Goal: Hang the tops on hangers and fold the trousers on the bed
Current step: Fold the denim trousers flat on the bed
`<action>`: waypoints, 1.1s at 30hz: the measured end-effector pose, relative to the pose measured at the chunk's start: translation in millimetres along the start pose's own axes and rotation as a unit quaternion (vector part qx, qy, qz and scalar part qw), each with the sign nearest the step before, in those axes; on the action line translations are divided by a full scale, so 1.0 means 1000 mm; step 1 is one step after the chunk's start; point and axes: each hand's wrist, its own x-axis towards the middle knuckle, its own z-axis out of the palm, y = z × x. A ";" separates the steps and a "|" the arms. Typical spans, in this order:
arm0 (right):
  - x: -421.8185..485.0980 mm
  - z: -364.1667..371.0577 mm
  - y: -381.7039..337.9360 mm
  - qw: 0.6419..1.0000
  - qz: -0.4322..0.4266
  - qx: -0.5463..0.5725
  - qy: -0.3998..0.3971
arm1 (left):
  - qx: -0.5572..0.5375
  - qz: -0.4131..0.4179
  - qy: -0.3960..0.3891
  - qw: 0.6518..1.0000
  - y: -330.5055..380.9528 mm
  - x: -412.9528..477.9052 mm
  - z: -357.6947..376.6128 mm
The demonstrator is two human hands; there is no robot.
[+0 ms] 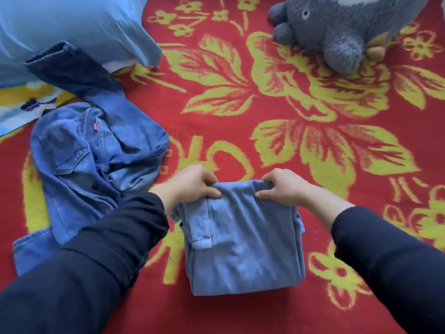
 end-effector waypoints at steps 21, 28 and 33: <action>0.053 0.058 0.004 0.990 0.102 -0.022 -0.089 | -0.012 -0.154 -0.191 0.969 -0.009 0.030 0.040; 0.010 0.050 -0.009 0.995 0.043 -0.043 -0.079 | 0.111 -0.112 -0.166 0.973 -0.001 -0.007 0.049; -0.042 0.049 -0.023 0.996 -0.005 -0.035 -0.077 | 0.120 -0.009 -0.134 0.984 0.014 -0.054 0.053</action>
